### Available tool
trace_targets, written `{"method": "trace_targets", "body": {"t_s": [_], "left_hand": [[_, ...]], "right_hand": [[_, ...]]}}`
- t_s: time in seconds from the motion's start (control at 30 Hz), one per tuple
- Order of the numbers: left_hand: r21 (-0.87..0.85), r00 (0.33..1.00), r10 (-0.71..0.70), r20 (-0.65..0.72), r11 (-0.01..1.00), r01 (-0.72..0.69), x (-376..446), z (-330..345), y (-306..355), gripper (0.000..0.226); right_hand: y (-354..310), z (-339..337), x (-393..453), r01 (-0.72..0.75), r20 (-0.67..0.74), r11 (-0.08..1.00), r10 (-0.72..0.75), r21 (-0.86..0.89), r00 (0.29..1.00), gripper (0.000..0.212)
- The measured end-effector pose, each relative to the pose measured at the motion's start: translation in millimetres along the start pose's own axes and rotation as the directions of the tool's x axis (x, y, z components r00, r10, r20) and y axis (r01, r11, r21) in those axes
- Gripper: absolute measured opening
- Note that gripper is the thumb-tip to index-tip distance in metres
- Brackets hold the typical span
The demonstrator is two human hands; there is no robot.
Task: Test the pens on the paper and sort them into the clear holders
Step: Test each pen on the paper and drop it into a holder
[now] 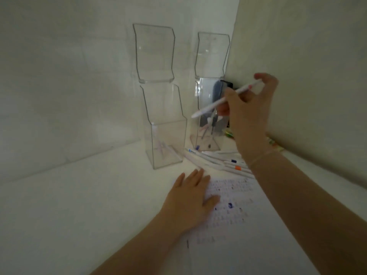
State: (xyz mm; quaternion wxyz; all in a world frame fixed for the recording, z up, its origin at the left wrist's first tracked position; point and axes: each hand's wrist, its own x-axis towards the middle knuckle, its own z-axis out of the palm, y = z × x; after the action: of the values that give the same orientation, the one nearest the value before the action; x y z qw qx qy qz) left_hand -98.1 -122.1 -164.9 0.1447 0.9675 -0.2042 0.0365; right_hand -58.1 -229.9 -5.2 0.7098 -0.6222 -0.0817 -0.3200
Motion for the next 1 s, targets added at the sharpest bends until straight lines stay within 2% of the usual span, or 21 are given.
{"method": "trace_targets", "body": {"t_s": [0.17,0.27,0.37,0.47,0.5,0.53,0.57,0.63,0.67,0.7,0.73,0.77,0.83,0.87,0.9,0.93,1.0], "left_hand": [[0.007,1.000,0.009,-0.026,1.000,-0.009,-1,1,-2,0.067],[-0.005,0.998,0.022,-0.064,1.000,-0.023,1,6,-4,0.066],[-0.006,0.997,0.031,-0.077,0.999,-0.031,2,7,-5,0.066],[-0.010,0.999,0.012,-0.033,1.000,-0.013,1,4,-3,0.066],[-0.007,0.999,0.011,-0.032,1.000,-0.012,1,3,-3,0.066],[-0.007,0.999,0.010,-0.034,1.000,-0.010,1,3,-2,0.066],[-0.013,0.999,0.007,-0.035,1.000,-0.008,1,3,-3,0.066],[-0.021,0.999,0.005,-0.040,1.000,-0.006,2,3,-3,0.067],[-0.020,0.999,0.005,-0.044,1.000,-0.006,2,4,-3,0.067],[-0.016,0.999,0.006,-0.050,1.000,-0.007,2,4,-3,0.067],[-0.013,0.999,0.008,-0.054,1.000,-0.008,2,4,-3,0.067],[-0.013,0.998,0.008,-0.059,1.000,-0.009,2,5,-3,0.067],[-0.017,0.997,0.007,-0.076,1.000,-0.008,2,6,-3,0.068],[-0.011,0.996,0.008,-0.089,1.000,-0.009,2,6,-3,0.071],[-0.007,0.995,0.011,-0.102,1.000,-0.012,2,7,-3,0.075],[-0.016,0.993,0.011,-0.113,1.000,-0.013,2,7,-3,0.078],[-0.072,0.991,0.004,-0.135,0.997,-0.014,4,7,-4,0.074]], "right_hand": [[28,77,21,0.079,0.161,0.986,-0.054,-0.150,0.985,0.040],[50,94,17,0.125,0.284,0.906,-0.006,-0.405,0.959,0.032],[62,94,14,0.212,0.438,0.799,0.070,-0.562,0.896,0.024],[59,88,15,0.367,0.591,0.694,0.104,-0.620,0.800,0.021],[56,84,16,0.384,0.614,0.693,0.106,-0.610,0.782,0.020],[52,81,18,0.374,0.607,0.717,0.086,-0.589,0.790,0.018],[48,76,20,0.344,0.555,0.750,0.037,-0.565,0.831,0.016],[45,62,25,0.254,0.312,0.810,-0.093,-0.528,0.946,0.012],[48,51,27,0.199,0.191,0.821,-0.112,-0.535,0.975,0.012],[51,40,28,0.137,0.137,0.803,-0.070,-0.580,0.988,0.013],[59,28,29,0.088,0.164,0.746,0.030,-0.660,0.986,0.012],[67,18,27,0.083,0.248,0.636,0.176,-0.767,0.953,0.012],[87,5,19,0.247,0.400,0.351,0.481,-0.903,0.780,0.021],[96,2,13,0.344,0.433,0.264,0.559,-0.901,0.707,0.026],[102,2,6,0.379,0.450,0.249,0.586,-0.891,0.674,0.028],[107,1,0,0.366,0.461,0.281,0.587,-0.887,0.666,0.027],[118,3,-10,0.328,0.463,0.329,0.561,-0.885,0.686,0.024]]}}
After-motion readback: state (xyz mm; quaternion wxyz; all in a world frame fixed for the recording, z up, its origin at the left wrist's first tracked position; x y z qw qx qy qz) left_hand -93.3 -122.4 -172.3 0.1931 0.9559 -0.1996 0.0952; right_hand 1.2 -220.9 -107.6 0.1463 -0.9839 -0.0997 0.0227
